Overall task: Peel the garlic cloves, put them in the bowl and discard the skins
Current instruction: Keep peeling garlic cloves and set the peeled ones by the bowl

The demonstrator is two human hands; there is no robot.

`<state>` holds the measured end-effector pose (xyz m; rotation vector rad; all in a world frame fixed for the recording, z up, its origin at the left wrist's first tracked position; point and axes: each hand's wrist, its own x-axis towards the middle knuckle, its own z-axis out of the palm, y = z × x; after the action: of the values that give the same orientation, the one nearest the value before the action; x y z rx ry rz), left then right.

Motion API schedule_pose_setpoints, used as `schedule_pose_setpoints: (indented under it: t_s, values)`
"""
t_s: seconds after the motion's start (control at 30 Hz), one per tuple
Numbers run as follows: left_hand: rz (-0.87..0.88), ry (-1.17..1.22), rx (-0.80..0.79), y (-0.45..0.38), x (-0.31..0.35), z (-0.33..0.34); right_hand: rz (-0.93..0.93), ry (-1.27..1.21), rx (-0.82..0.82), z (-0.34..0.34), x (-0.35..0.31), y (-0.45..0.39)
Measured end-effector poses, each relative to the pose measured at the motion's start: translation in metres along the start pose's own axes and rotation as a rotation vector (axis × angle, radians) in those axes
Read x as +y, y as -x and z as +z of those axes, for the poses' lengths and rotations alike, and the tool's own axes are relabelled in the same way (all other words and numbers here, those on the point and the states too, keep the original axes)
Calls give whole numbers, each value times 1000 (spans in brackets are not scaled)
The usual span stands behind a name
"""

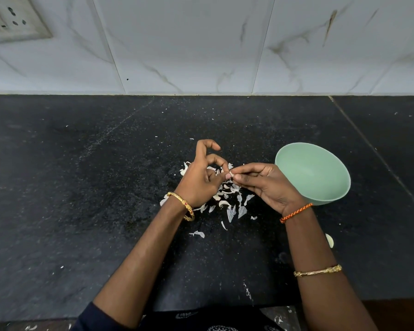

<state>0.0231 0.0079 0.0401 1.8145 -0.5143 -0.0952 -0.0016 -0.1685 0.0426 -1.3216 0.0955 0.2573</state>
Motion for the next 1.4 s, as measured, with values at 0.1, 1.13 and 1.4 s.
schedule_pose_setpoints:
  t_s: [0.1,1.13,1.4]
  values:
    - [59,-84,-3,3,1,4,11,-29,12,1,0,0]
    - [-279,200,260,-1,-13,15,-104,-251,259,21,23,0]
    - [-309,240,207,2,-9,14,-244,-13,306,24,26,2]
